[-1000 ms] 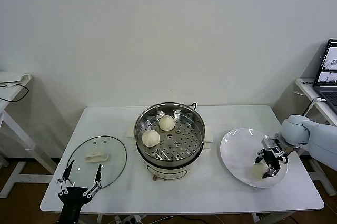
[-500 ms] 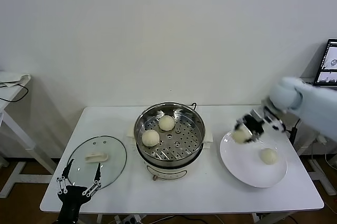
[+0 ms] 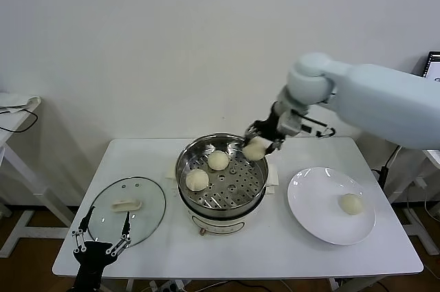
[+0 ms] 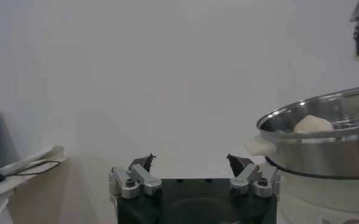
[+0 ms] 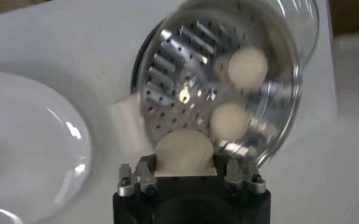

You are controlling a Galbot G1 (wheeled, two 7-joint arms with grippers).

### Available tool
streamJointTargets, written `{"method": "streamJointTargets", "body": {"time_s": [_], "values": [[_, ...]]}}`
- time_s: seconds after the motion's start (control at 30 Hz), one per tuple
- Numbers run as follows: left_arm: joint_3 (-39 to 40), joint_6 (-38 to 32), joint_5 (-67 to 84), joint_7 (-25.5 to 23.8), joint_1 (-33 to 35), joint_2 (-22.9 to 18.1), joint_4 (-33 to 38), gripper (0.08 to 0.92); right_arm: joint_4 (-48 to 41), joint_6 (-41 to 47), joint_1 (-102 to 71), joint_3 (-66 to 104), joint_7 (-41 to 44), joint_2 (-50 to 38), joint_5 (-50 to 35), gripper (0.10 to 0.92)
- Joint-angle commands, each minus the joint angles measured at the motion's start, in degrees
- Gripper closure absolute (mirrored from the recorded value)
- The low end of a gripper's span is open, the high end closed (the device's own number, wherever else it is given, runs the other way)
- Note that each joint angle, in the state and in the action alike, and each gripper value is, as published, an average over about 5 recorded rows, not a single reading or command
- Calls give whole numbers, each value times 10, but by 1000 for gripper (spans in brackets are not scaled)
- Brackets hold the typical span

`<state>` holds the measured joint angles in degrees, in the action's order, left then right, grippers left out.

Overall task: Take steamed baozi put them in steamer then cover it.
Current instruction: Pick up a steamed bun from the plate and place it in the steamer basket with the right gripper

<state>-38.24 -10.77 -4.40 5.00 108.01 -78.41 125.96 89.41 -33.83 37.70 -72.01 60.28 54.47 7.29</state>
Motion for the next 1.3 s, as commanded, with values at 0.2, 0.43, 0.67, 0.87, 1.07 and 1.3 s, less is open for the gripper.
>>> {"method": "streamJointTargets", "body": {"time_s": [0.2,0.43,0.67,0.87,1.07,1.3], "values": [[-2,-2,1,0,-4,0,0,177,28,-109,-60,-23,-69,64,122,368],[-2,-5,2,0,-4,-2,-2,177,6,-124,-83,-19,-86,81,153,336],[-4,-8,4,1,-4,-3,-2,177,-2,-125,-92,-20,-81,88,162,330],[-2,-10,4,1,-5,-4,-3,177,-5,-123,-99,-17,-78,87,166,313],[0,-10,4,3,-3,-3,-3,177,-6,-113,-98,-3,-81,76,170,220],[1,-10,4,3,-2,-1,-1,177,-33,-104,-85,78,-64,23,121,203]]}}
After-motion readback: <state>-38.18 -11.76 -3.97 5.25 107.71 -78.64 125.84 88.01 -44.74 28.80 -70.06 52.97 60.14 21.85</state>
